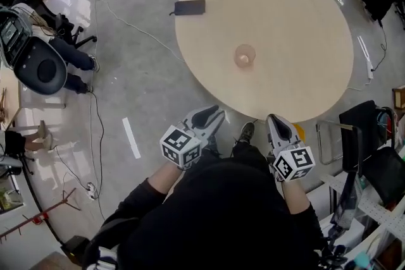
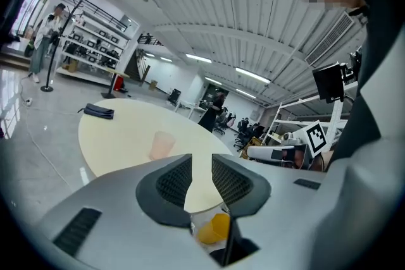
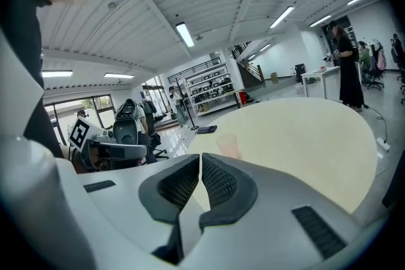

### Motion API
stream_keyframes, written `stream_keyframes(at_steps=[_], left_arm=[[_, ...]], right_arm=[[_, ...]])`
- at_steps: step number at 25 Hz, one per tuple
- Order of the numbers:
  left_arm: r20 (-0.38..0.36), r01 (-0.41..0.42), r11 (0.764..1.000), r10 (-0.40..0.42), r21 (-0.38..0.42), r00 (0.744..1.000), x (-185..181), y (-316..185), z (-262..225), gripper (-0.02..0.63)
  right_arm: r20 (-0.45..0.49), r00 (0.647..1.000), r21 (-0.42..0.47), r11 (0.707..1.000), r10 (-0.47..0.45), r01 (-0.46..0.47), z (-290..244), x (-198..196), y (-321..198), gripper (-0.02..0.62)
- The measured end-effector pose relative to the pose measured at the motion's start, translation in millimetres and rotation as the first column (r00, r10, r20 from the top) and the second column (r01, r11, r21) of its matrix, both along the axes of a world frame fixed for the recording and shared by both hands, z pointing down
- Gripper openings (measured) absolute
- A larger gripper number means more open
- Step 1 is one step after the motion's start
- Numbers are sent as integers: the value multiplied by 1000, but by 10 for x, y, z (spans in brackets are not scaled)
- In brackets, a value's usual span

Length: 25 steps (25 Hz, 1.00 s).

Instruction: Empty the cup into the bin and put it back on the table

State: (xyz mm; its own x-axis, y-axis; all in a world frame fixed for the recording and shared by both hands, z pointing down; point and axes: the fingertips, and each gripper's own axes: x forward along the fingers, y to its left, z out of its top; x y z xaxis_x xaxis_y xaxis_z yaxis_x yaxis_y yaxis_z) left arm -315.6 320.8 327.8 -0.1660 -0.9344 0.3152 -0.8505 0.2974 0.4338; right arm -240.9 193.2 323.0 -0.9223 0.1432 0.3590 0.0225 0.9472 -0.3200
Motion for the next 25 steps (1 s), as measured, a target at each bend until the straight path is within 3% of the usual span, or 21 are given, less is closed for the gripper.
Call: stream_keyframes(at_steps=[9, 14, 17, 21, 25], left_arm=[[27, 94, 988, -91, -126, 995, -234, -625, 292, 130], [97, 144, 967, -126, -210, 987, -379, -858, 449, 183], [97, 156, 960, -137, -234, 986, -495, -884, 520, 196], [104, 114, 961, -91, -250, 990, -699, -932, 687, 201], [132, 53, 961, -18, -273, 991, -999, -945, 778, 232]], right_arm=[[-26, 991, 38, 990, -134, 134, 309, -458, -771, 24], [-29, 971, 23, 971, -237, 237, 465, -662, -981, 111], [-63, 947, 92, 943, -315, 320, 565, -869, -987, 121], [-112, 918, 148, 908, -379, 393, 752, -1167, -1006, 135], [-160, 870, 229, 840, -466, 492, 854, -1439, -922, 164]])
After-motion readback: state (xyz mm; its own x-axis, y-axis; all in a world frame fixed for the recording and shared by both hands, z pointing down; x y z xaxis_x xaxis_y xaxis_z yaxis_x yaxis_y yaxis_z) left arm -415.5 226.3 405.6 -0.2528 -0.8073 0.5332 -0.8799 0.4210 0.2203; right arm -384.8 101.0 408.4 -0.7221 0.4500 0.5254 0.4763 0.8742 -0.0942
